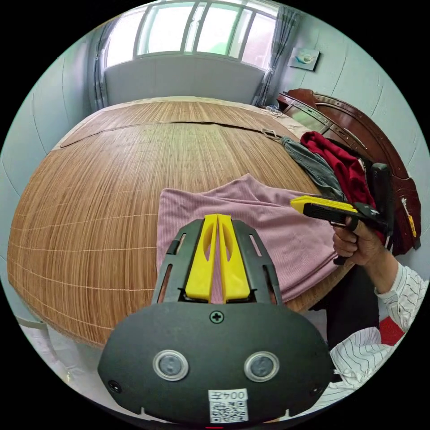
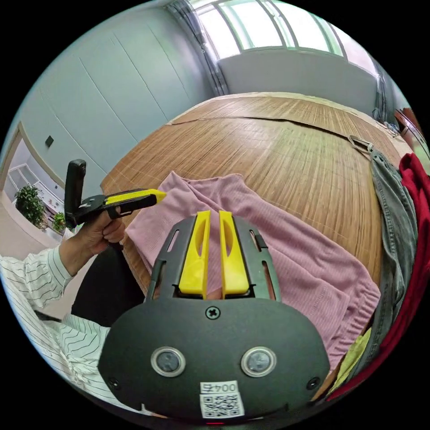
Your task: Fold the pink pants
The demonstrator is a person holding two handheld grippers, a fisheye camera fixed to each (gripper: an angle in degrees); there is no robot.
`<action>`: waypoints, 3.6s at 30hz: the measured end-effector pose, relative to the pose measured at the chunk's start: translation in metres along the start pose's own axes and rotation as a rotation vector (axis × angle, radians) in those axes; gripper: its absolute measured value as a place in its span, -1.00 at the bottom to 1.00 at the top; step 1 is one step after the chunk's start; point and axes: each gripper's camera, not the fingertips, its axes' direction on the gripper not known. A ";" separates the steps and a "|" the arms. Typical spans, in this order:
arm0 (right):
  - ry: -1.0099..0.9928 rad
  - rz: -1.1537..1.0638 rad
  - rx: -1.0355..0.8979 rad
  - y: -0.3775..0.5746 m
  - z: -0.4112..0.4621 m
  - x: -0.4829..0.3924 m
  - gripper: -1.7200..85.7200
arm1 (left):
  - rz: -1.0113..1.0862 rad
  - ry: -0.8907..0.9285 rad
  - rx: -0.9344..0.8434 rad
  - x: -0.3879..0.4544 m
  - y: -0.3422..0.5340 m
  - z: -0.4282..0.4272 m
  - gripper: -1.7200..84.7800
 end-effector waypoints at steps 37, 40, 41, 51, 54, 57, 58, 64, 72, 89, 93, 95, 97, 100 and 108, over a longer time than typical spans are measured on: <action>-0.252 1.040 0.364 0.370 -0.110 0.179 -0.58 | 0.508 0.315 0.131 0.331 0.055 -0.019 -0.74; -0.259 1.037 0.304 0.364 -0.097 0.180 -0.59 | 0.586 0.318 0.142 0.355 0.058 -0.018 -0.68; -0.256 1.037 0.299 0.362 -0.095 0.181 -0.59 | 0.609 0.317 0.143 0.363 0.059 -0.018 -0.66; -0.263 0.999 0.230 0.324 -0.104 0.202 -0.81 | 0.715 0.256 0.127 0.423 0.065 -0.007 -0.64; -0.265 0.955 0.206 0.305 -0.115 0.202 -0.81 | 0.710 0.169 0.145 0.435 0.067 -0.006 -0.67; -0.259 0.884 0.176 0.288 -0.121 0.201 -0.78 | 0.654 0.081 0.155 0.436 0.066 -0.006 -0.80; -0.288 0.849 0.178 0.284 -0.124 0.202 -0.76 | 0.637 0.093 0.151 0.434 0.065 -0.006 -0.83; -0.365 0.995 0.225 0.278 -0.142 0.259 -0.51 | 0.548 0.135 0.200 0.421 0.072 -0.018 -0.91; -0.436 1.070 0.063 0.227 -0.123 0.289 -0.48 | 0.487 0.165 0.258 0.393 0.087 -0.029 -0.93; -0.153 0.658 0.043 0.003 -0.207 0.141 -0.79 | 0.000 0.337 0.443 0.219 0.106 -0.094 -0.94; -0.100 0.535 0.015 -0.065 -0.188 0.069 -0.79 | -0.172 0.352 0.469 0.143 0.123 -0.100 -0.94; -0.095 0.505 -0.007 -0.090 -0.171 0.043 -0.79 | -0.233 0.346 0.473 0.109 0.132 -0.098 -0.94; -0.080 0.469 -0.038 -0.120 -0.144 0.010 -0.79 | -0.296 0.348 0.469 0.076 0.140 -0.092 -0.93; -0.016 0.429 -0.078 -0.151 -0.105 -0.025 -0.79 | -0.417 0.351 0.446 0.022 0.153 -0.076 -0.93; 0.086 0.326 -0.113 -0.206 -0.057 -0.101 -0.79 | -0.537 0.360 0.460 -0.069 0.180 -0.057 -0.92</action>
